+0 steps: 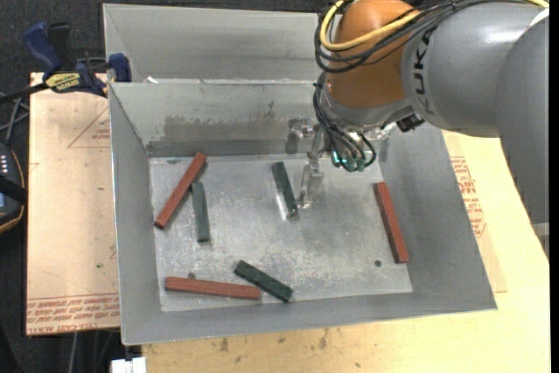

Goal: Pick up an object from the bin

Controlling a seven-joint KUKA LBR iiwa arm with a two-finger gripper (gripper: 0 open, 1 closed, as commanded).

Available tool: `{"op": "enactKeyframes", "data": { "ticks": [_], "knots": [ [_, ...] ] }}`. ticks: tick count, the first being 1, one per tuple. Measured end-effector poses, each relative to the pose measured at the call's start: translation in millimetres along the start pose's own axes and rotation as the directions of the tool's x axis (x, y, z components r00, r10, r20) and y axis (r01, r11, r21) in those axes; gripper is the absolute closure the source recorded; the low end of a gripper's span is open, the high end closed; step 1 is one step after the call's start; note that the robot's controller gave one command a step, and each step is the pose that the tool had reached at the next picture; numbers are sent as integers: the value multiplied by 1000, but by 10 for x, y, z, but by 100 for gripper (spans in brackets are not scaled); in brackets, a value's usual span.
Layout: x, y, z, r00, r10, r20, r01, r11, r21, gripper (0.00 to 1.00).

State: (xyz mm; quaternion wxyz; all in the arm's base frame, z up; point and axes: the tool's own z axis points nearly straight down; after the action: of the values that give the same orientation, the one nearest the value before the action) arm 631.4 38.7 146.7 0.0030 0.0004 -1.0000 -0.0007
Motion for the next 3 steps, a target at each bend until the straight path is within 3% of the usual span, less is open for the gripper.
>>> {"op": "enactKeyframes", "data": {
  "ticks": [1,2,3],
  "knots": [
    [-20,-1,-44,1000,1,8,0,1000,0,0],
    [-55,-108,149,957,-291,9,291,957,3,0],
    [-59,-224,229,777,-629,8,629,777,5,0]
  ]
}}
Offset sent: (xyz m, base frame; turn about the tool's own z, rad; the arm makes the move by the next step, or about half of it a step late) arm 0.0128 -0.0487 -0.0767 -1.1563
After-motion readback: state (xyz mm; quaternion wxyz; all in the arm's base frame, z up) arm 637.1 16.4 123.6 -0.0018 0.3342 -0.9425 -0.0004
